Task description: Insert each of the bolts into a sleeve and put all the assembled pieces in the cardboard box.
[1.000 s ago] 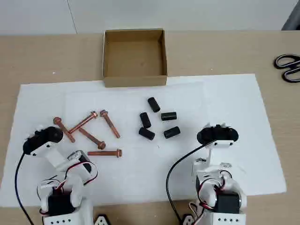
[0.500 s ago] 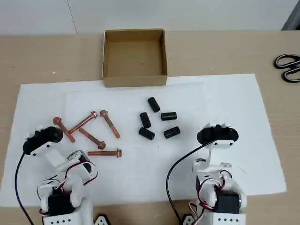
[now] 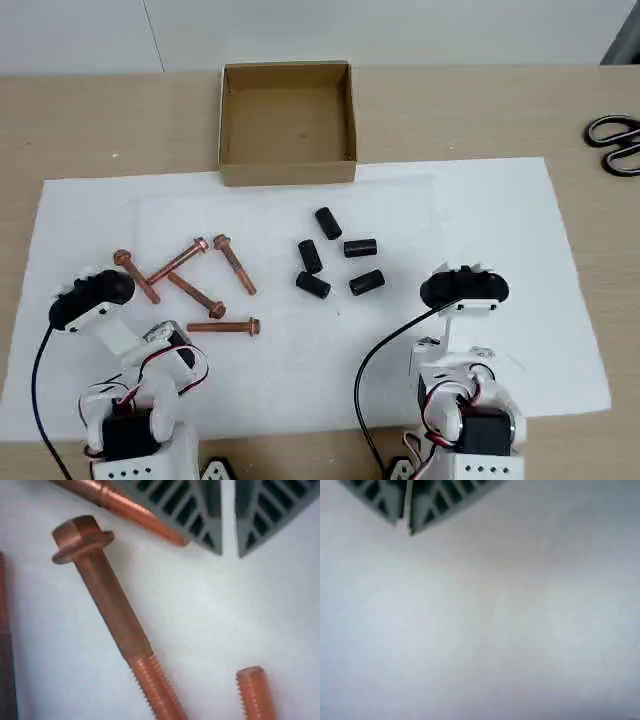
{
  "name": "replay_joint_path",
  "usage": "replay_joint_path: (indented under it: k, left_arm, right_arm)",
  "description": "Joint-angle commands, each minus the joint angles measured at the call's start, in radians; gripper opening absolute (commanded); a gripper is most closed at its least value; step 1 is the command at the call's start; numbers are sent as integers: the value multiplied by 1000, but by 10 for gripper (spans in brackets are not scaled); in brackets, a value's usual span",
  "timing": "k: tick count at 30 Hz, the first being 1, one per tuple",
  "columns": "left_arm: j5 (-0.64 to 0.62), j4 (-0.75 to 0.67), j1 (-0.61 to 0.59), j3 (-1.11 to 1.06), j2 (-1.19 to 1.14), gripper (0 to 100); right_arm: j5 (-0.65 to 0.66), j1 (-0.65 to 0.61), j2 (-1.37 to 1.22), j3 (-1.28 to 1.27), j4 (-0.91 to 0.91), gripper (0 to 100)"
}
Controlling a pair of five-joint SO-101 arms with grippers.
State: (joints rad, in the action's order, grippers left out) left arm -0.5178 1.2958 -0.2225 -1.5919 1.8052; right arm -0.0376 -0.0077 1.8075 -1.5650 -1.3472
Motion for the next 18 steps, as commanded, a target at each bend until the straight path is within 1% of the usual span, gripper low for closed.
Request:
replay_joint_path:
  k: [1, 18]
  left_arm:
    - [-8, -6, -6, 5, 12, 6]
    - [-5, -9, -3, 5, 12, 6]
  right_arm:
    - [2, -2, 8, 2, 24, 4]
    - [8, -1, 8, 2, 25, 4]
